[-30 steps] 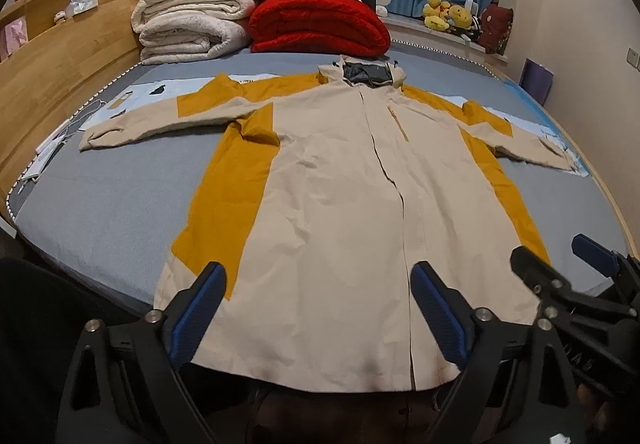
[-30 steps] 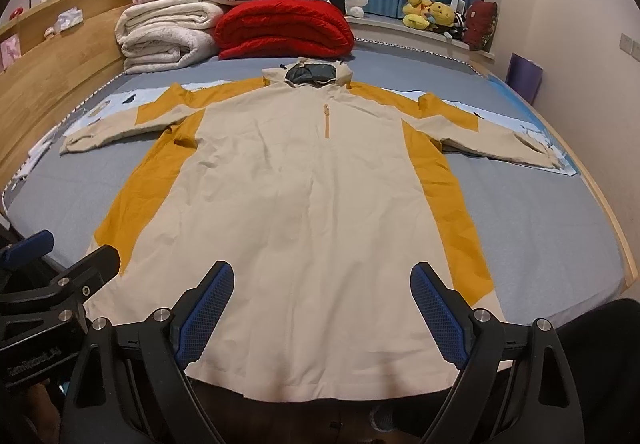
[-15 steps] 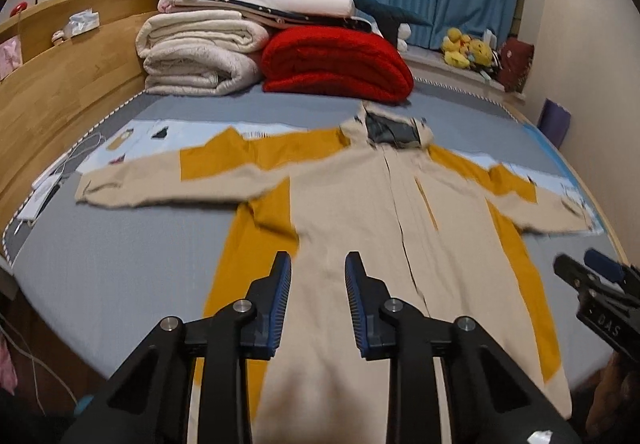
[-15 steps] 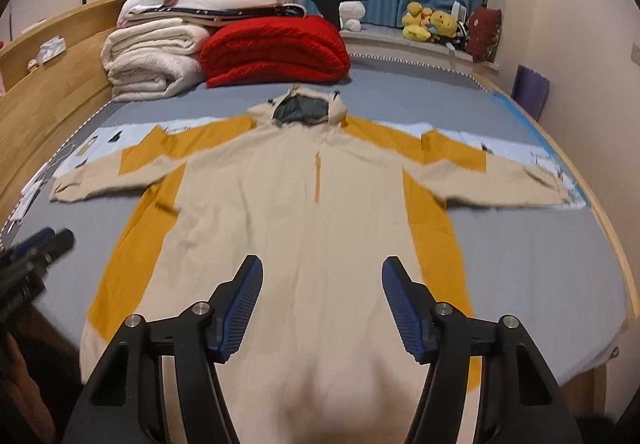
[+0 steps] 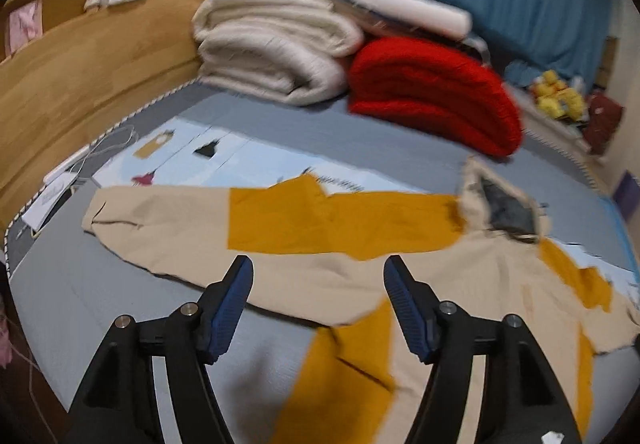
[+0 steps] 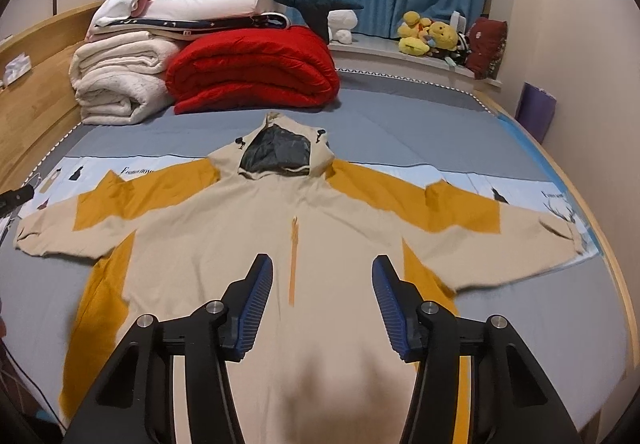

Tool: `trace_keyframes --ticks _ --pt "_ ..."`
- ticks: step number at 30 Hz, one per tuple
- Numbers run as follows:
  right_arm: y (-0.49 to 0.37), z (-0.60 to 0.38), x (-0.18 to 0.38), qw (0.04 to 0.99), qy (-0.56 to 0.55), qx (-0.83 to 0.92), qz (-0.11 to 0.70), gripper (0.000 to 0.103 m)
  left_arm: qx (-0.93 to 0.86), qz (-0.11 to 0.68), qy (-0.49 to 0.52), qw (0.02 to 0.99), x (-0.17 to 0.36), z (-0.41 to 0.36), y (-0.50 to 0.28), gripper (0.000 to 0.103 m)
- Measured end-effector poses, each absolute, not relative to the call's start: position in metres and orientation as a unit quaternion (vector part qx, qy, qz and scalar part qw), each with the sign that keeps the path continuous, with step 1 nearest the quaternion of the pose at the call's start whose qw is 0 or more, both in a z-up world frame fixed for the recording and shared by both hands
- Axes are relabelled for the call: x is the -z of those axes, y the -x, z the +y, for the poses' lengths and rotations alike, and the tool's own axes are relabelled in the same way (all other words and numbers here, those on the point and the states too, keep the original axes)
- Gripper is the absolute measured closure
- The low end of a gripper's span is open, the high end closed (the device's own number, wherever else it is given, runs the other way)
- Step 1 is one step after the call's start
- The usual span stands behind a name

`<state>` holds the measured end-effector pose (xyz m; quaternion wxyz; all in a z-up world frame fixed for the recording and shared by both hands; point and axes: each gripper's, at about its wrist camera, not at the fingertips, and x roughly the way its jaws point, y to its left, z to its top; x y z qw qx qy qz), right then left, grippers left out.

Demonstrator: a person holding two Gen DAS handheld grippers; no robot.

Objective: Fold large clothes
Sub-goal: 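Move the left tool to the sleeve end nearest it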

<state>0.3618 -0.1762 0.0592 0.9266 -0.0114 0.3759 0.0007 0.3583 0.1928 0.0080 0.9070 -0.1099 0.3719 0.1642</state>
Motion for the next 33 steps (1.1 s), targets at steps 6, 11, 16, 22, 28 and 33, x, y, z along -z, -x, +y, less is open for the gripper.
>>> trace_keyframes --ticks 6,11,16,22,28,33 --pt "-0.401 -0.175 -0.03 0.909 -0.02 -0.016 0.416 0.05 -0.202 0.4 0.128 0.885 0.047 0.249 -0.374 0.039" --pt "-0.414 -0.166 -0.018 0.906 -0.01 -0.027 0.423 0.05 -0.24 0.42 0.175 0.858 0.083 0.314 -0.378 0.063" --pt "-0.423 -0.158 -0.01 0.901 0.012 -0.013 0.433 0.05 -0.308 0.414 0.214 0.829 0.112 0.383 -0.369 0.064" --pt "-0.431 -0.158 0.007 0.886 0.011 -0.006 0.463 0.05 -0.368 0.404 0.293 0.785 0.139 0.46 -0.346 0.049" --pt "-0.437 -0.164 0.015 0.879 0.011 0.004 0.476 0.05 -0.382 0.364 0.417 0.74 0.167 0.522 -0.32 0.048" --pt "-0.439 -0.165 0.018 0.877 0.013 0.006 0.481 0.05 -0.372 0.344 0.433 0.745 0.17 0.53 -0.322 0.057"
